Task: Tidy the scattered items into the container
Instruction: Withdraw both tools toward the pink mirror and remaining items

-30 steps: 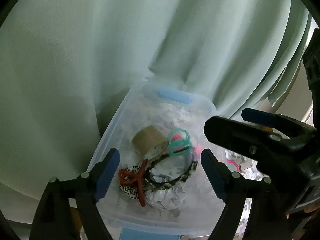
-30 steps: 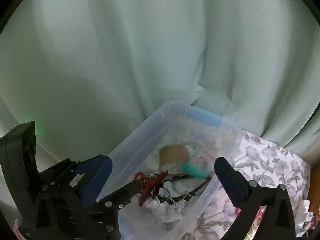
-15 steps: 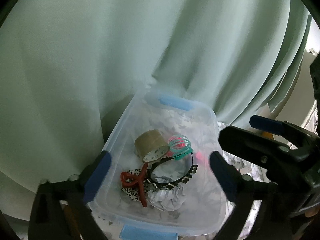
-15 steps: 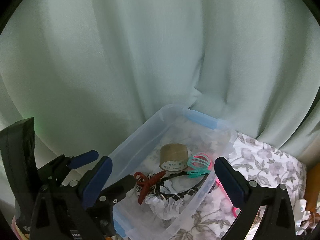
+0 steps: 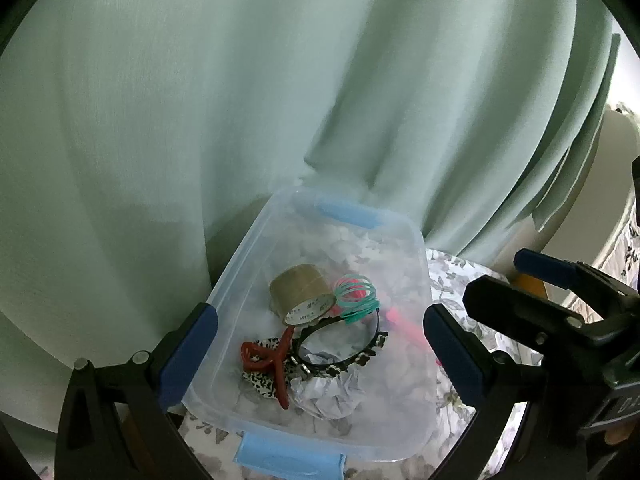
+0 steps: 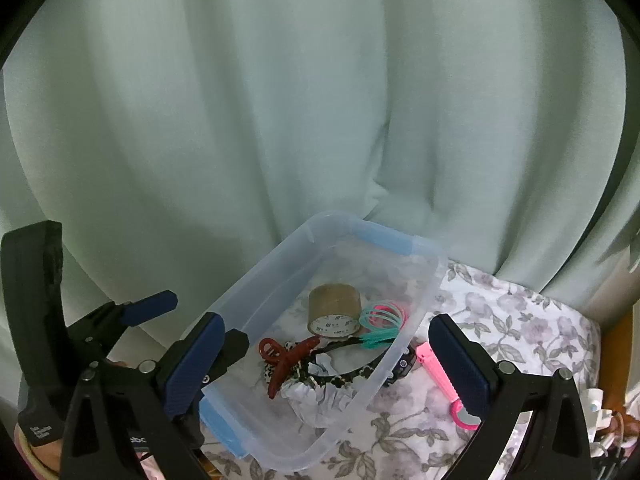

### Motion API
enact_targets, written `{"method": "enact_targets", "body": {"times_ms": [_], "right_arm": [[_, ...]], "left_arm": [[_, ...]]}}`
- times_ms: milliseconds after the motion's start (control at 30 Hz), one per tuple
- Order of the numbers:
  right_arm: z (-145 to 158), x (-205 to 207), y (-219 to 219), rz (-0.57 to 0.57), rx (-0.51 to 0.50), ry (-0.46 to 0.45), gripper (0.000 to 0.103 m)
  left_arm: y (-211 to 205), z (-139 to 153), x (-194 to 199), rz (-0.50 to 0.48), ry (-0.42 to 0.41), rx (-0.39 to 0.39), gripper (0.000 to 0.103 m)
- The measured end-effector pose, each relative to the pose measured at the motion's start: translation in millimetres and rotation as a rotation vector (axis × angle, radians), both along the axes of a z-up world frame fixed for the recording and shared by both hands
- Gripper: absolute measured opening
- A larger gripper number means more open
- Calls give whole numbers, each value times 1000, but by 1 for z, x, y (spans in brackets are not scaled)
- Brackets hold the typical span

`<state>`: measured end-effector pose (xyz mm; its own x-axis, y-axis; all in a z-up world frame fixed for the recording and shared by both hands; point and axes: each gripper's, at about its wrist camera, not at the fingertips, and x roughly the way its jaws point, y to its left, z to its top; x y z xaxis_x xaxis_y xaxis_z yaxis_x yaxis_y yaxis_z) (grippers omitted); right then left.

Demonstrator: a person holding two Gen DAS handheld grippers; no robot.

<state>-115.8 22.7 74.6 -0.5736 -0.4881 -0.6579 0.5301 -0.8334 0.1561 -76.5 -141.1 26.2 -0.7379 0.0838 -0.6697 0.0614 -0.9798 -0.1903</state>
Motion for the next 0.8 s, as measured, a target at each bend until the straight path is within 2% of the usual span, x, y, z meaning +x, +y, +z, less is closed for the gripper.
{"method": "enact_targets", "body": {"times_ms": [467,800], "right_arm": [[7,26,31,-8,-44,48,103],[12,46,61,-50,-33,122,103]], "left_arm": [[17,7,7,7,-2,-44,103],[52,13,7,-45,15,-79,103]]}}
